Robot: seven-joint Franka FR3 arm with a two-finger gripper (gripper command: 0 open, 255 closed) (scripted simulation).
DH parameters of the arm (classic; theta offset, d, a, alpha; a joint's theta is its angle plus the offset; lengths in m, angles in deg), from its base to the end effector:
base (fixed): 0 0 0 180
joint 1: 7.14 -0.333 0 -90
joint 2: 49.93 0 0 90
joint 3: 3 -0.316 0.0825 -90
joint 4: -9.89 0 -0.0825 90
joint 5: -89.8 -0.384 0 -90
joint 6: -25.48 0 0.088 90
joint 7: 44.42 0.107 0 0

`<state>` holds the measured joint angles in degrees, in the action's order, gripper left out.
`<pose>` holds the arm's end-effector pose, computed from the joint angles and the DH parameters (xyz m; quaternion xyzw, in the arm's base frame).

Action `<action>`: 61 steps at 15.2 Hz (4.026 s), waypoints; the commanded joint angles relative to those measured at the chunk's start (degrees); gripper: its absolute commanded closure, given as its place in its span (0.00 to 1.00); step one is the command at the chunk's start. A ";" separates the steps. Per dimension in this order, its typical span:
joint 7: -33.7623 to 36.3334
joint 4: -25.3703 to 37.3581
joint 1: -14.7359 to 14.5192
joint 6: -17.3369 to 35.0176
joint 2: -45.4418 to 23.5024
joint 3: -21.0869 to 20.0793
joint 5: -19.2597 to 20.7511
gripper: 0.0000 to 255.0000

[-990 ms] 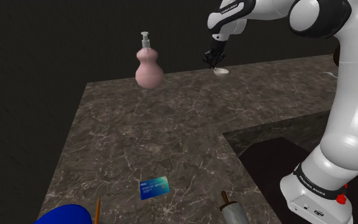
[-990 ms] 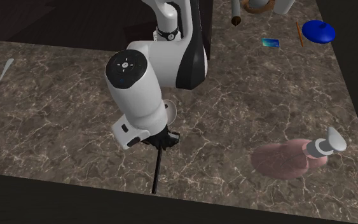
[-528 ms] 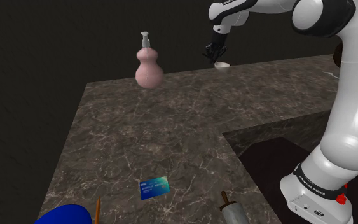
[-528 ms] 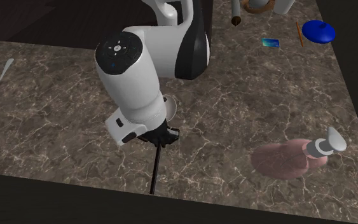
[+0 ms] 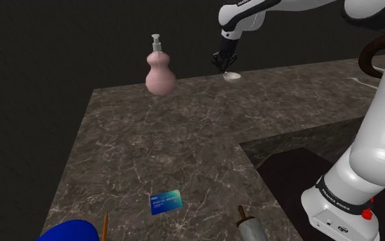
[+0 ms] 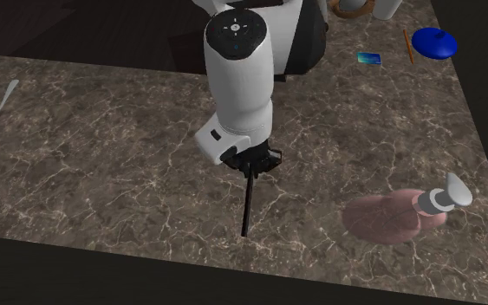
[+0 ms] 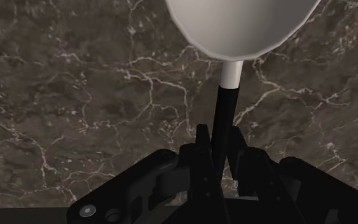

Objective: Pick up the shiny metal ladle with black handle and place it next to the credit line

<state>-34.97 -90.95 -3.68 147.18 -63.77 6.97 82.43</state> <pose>0.6248 -0.1354 0.4415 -0.9719 0.2237 -0.0646 0.0340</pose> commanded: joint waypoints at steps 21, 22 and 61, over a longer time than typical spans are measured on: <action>31.38 -18.10 -16.13 5.32 14.13 -12.13 7.40 1.00; 32.87 -18.14 -16.80 5.32 14.17 -12.82 7.64 1.00; 73.44 2.06 -38.02 3.71 -7.42 -26.62 20.63 1.00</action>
<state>38.32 -88.55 -41.67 150.22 -70.87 -19.72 102.89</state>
